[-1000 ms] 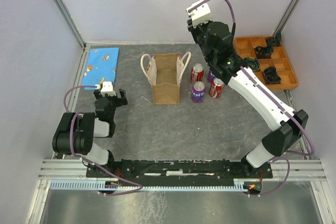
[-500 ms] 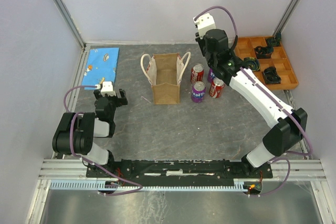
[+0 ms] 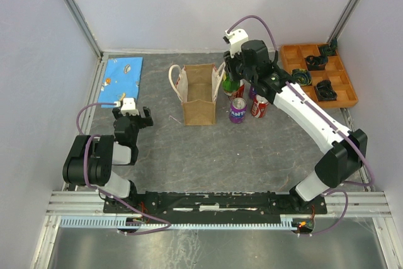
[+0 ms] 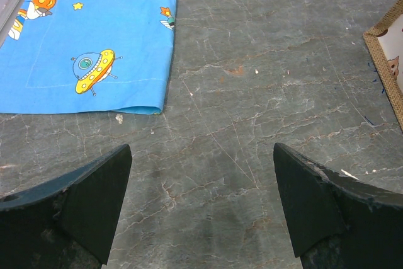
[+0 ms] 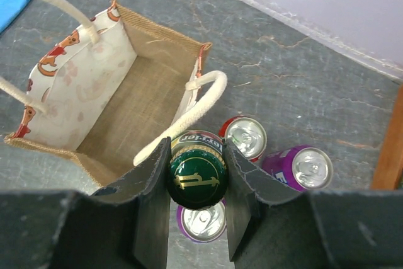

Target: Take the beverage out of the canvas bag

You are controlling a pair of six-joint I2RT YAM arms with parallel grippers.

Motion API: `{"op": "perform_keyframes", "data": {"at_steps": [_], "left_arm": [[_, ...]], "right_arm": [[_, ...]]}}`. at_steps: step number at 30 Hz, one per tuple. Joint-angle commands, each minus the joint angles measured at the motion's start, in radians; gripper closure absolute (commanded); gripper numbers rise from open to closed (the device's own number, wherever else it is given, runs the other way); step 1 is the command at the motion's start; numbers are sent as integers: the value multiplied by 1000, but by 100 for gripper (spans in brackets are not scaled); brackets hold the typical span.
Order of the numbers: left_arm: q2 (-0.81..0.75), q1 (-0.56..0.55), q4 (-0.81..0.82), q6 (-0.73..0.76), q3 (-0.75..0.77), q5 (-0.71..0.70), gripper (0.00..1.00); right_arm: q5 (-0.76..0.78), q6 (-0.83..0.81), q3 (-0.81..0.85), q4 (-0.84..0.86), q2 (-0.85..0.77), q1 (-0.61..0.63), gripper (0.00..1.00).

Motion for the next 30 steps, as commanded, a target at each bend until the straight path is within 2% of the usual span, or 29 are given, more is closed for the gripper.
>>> {"op": "perform_keyframes", "data": {"at_steps": [1, 17, 30], "left_arm": [[-3, 0, 29, -8, 20, -1, 1], [-2, 0, 28, -7, 22, -1, 1], [-2, 1, 27, -8, 22, 0, 1]], "right_arm": [[-63, 26, 35, 165, -14, 1, 100], [-29, 49, -54, 250, 101, -7, 100], [-86, 107, -231, 438, 129, -47, 100]]}}
